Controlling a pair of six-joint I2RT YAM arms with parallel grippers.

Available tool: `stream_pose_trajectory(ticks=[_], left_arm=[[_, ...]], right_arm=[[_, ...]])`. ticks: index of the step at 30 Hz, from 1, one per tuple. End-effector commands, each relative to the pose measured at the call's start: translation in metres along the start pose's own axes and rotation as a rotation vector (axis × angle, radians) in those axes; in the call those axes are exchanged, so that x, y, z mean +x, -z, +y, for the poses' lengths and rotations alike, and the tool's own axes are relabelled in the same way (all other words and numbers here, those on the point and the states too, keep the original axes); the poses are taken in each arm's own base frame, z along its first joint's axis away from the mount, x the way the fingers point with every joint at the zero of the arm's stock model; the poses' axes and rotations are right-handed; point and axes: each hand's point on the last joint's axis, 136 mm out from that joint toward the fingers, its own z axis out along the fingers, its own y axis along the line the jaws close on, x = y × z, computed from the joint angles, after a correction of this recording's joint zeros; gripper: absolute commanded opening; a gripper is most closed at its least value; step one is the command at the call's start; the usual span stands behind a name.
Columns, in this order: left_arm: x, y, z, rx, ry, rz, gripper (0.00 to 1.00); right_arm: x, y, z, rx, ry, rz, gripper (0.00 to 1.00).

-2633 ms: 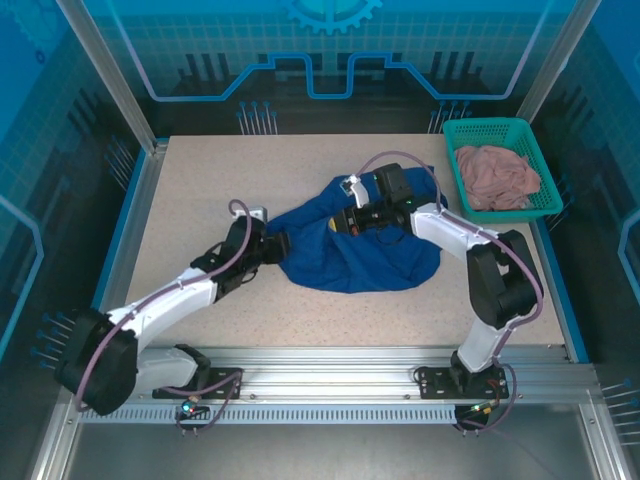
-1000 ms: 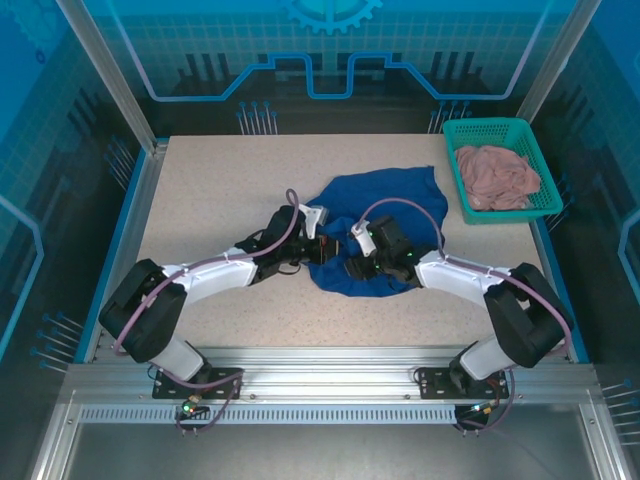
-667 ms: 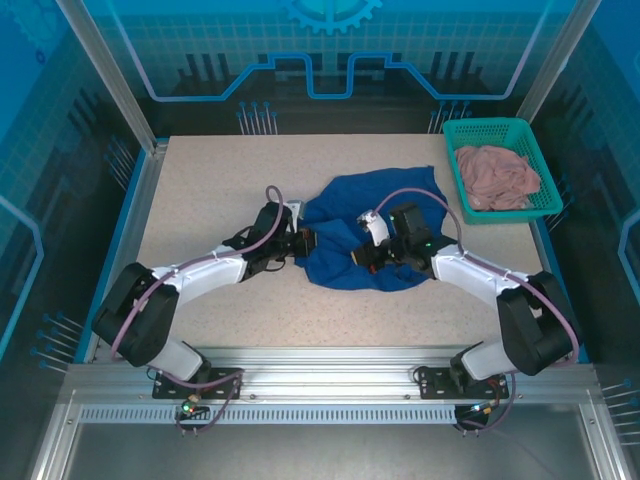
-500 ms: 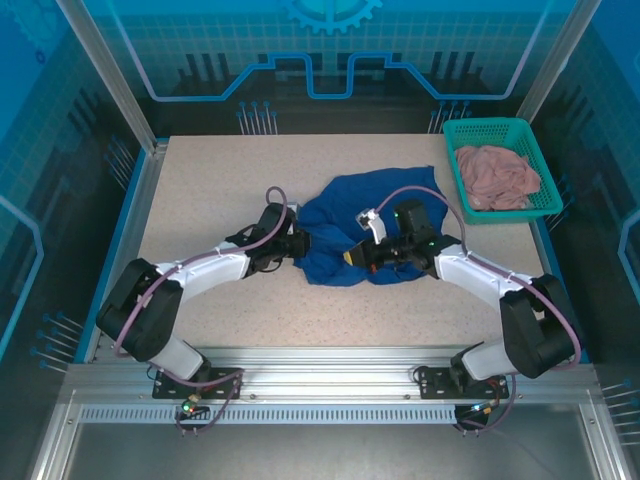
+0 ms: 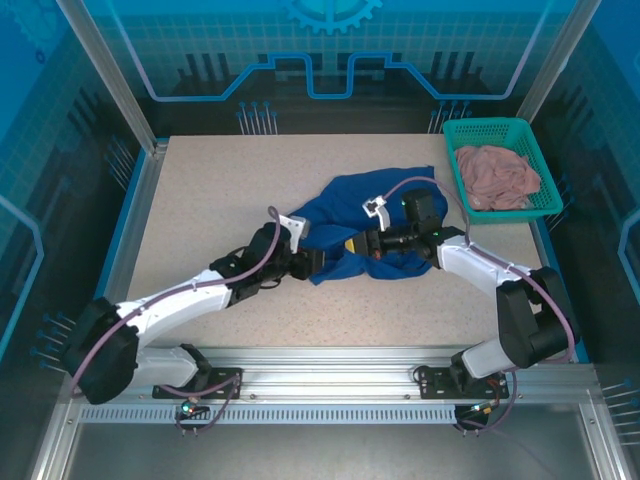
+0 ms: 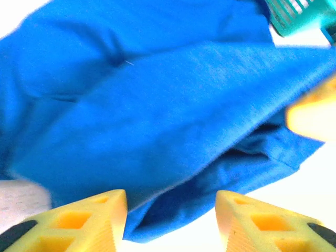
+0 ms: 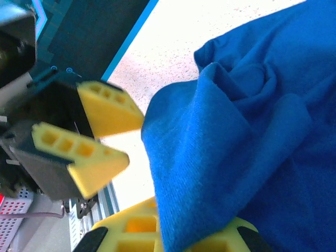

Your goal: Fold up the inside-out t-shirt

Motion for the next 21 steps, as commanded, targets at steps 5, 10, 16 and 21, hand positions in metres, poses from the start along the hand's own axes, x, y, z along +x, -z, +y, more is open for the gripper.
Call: stream_pose_trajectory(ticks=[5,10,16,21], left_arm=[[-0.002,-0.049,-0.011,0.032,0.005,0.057,0.48],[-0.017,-0.078,0.017,-0.124,-0.030,0.023,0.57],[-0.025,-0.105,0.036,-0.191,-0.059,0.027,0.62],[-0.034,-0.125,0.034,-0.151,-0.063,0.026,0.49]], right_arm=[[-0.010,0.006,-0.001,-0.010,-0.042,-0.016,0.00],[-0.007,0.007,-0.003,-0.004,-0.051,-0.006,0.00],[-0.012,0.011,-0.004,0.003,-0.013,0.017,0.00],[-0.012,0.010,-0.006,0.007,-0.003,0.029,0.00]])
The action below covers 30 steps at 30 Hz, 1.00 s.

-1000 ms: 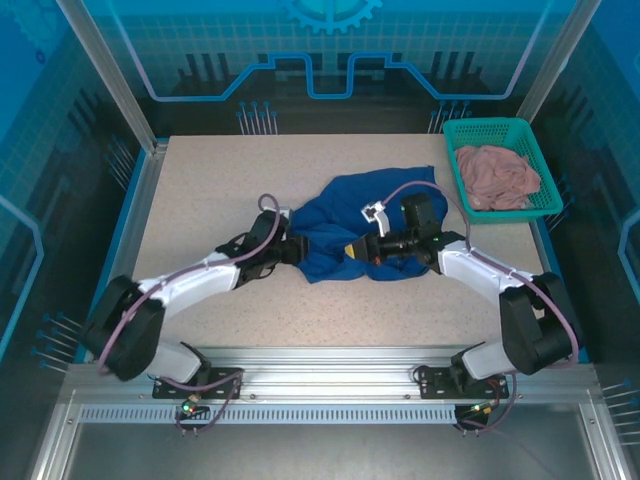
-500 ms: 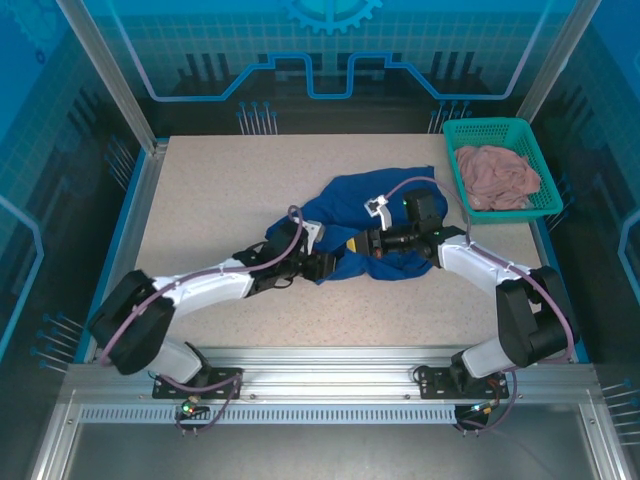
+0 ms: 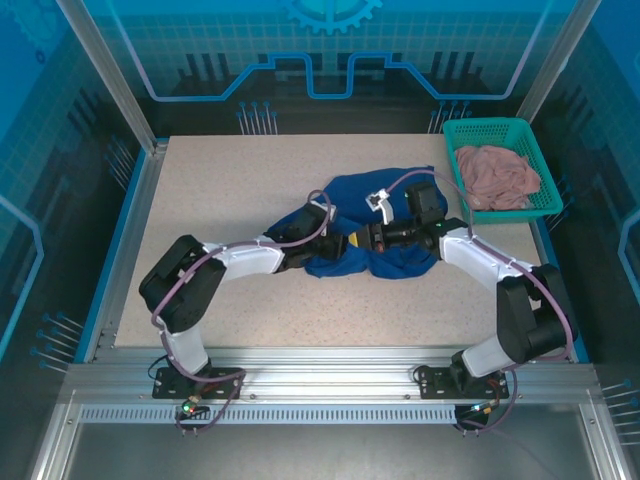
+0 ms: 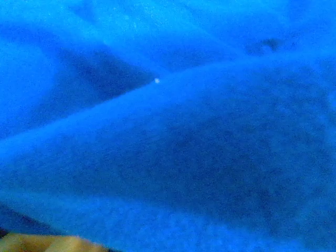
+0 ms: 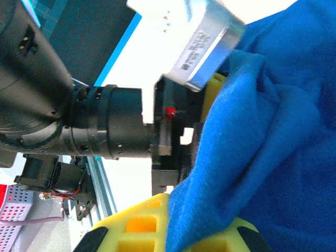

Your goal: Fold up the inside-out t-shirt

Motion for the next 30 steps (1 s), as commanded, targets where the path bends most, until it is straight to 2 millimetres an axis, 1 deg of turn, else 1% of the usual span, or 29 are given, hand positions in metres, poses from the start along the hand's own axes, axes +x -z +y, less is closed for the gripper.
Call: stream_pose_trajectory(ticks=[1,3,5,6,7,8,11,13,15,18,21,24,26,28,30], left_arm=[[-0.020,-0.008,-0.007,0.047,-0.019,-0.034,0.40],[-0.025,0.000,-0.021,0.155,-0.007,-0.040,0.22],[-0.030,0.020,-0.038,0.311,0.011,-0.048,0.04],[-0.034,0.037,-0.048,0.414,0.022,-0.053,0.00],[-0.037,0.056,-0.057,0.516,0.035,-0.058,0.00],[-0.037,0.072,-0.061,0.594,0.045,-0.060,0.00],[-0.032,0.124,-0.076,0.790,0.047,-0.058,0.00],[-0.028,0.150,-0.083,0.863,0.042,-0.057,0.00],[-0.023,0.168,-0.088,0.916,0.036,-0.058,0.00],[-0.022,0.181,-0.088,0.962,0.046,-0.084,0.00],[-0.032,0.185,-0.085,1.013,0.092,-0.112,0.00],[-0.043,0.184,-0.083,1.050,0.134,-0.138,0.00],[-0.044,0.177,-0.080,1.036,0.148,-0.134,0.00],[-0.042,0.167,-0.076,0.988,0.157,-0.120,0.00],[-0.039,0.160,-0.070,0.923,0.153,-0.115,0.00]], right_arm=[[-0.002,0.004,-0.002,-0.005,0.005,0.011,0.00],[-0.007,0.008,-0.013,0.069,-0.008,-0.004,0.00],[-0.010,0.015,-0.028,0.190,-0.011,-0.003,0.00],[-0.012,0.021,-0.037,0.268,0.002,-0.002,0.00],[-0.014,0.027,-0.043,0.333,0.017,-0.004,0.00],[-0.017,0.032,-0.045,0.370,0.037,-0.011,0.00],[-0.024,0.043,-0.046,0.440,0.090,-0.012,0.00],[-0.025,0.046,-0.049,0.485,0.113,0.001,0.00],[-0.026,0.048,-0.053,0.543,0.138,0.013,0.00],[-0.025,0.050,-0.060,0.638,0.161,0.040,0.03],[-0.018,0.047,-0.063,0.705,0.183,0.106,0.13],[-0.009,0.055,-0.060,0.752,0.196,0.142,0.28],[-0.005,0.062,-0.050,0.738,0.211,0.130,0.35],[-0.004,0.065,-0.028,0.656,0.269,0.084,0.42],[-0.001,0.062,-0.001,0.526,0.342,0.034,0.46]])
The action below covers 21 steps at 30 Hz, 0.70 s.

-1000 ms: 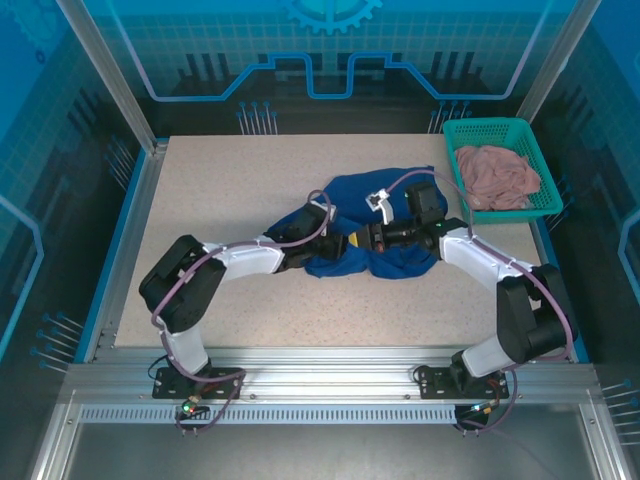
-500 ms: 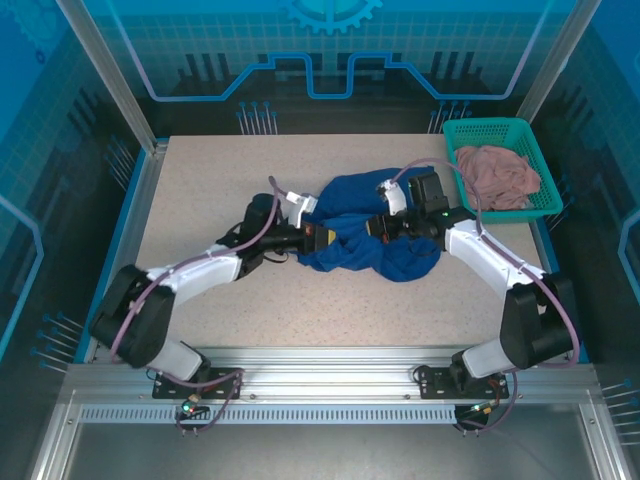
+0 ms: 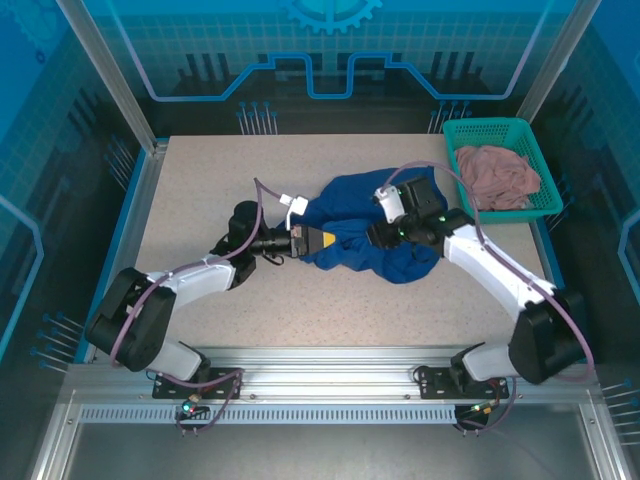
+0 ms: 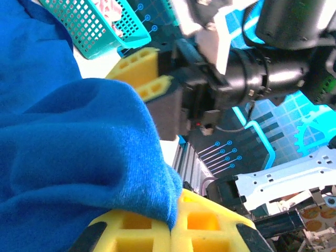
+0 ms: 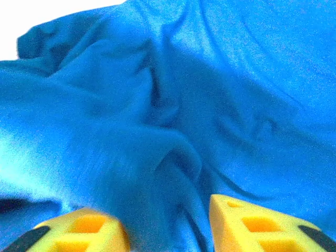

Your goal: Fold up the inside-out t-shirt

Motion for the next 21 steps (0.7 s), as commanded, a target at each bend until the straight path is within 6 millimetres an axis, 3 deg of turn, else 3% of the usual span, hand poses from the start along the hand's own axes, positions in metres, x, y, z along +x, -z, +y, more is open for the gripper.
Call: stream_pose_trajectory(ticks=[1,5,10,14,21], left_arm=[[-0.007,0.002,-0.001,-0.040,-0.049,-0.010,0.00],[-0.004,0.004,0.003,-0.072,-0.048,0.001,0.00],[-0.004,0.006,-0.001,-0.071,-0.051,-0.002,0.00],[-0.003,0.007,-0.001,-0.074,-0.052,0.002,0.00],[-0.003,0.005,-0.005,-0.058,-0.063,0.009,0.00]], right_arm=[[-0.004,0.033,0.035,-0.144,0.110,-0.127,0.48],[-0.011,0.039,0.063,-0.239,0.189,-0.209,0.49],[-0.019,0.028,0.099,-0.332,0.306,-0.265,0.37],[-0.020,0.008,0.099,-0.337,0.310,-0.241,0.37],[-0.031,-0.029,0.088,-0.282,0.319,-0.253,0.46]])
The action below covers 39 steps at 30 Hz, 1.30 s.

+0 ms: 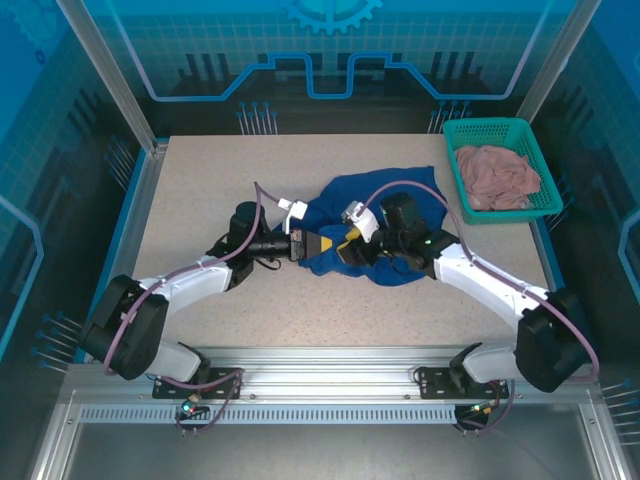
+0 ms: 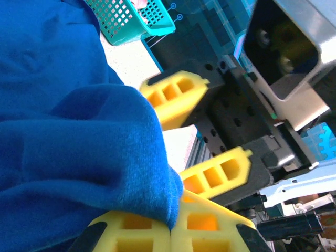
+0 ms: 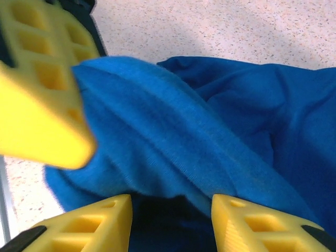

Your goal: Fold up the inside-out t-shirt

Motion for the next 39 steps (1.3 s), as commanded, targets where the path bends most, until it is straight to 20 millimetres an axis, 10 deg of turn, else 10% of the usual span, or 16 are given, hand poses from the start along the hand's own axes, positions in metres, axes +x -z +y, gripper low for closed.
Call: stream_pose_trajectory(ticks=[1,8,19,24,30,39], left_arm=[[-0.013,0.001,-0.018,0.036,-0.080,-0.015,0.00],[-0.019,0.005,-0.015,0.005,-0.089,-0.043,0.00],[-0.035,0.023,0.040,-0.268,-0.094,-0.130,0.00],[-0.036,0.035,0.052,-0.389,-0.108,-0.150,0.15],[-0.021,0.063,0.044,-0.544,-0.175,-0.197,0.59],[0.018,0.015,0.008,-0.459,-0.344,0.028,0.59]], right_arm=[[-0.017,-0.016,-0.012,0.033,0.046,-0.060,0.46],[0.002,-0.015,-0.021,0.047,0.052,0.018,0.00],[-0.026,0.056,0.034,-0.371,-0.159,-0.166,0.00],[-0.042,0.067,0.034,-0.453,-0.235,-0.212,0.00],[-0.047,0.063,0.017,-0.443,-0.346,-0.210,0.00],[-0.052,0.059,0.010,-0.459,-0.389,-0.201,0.00]])
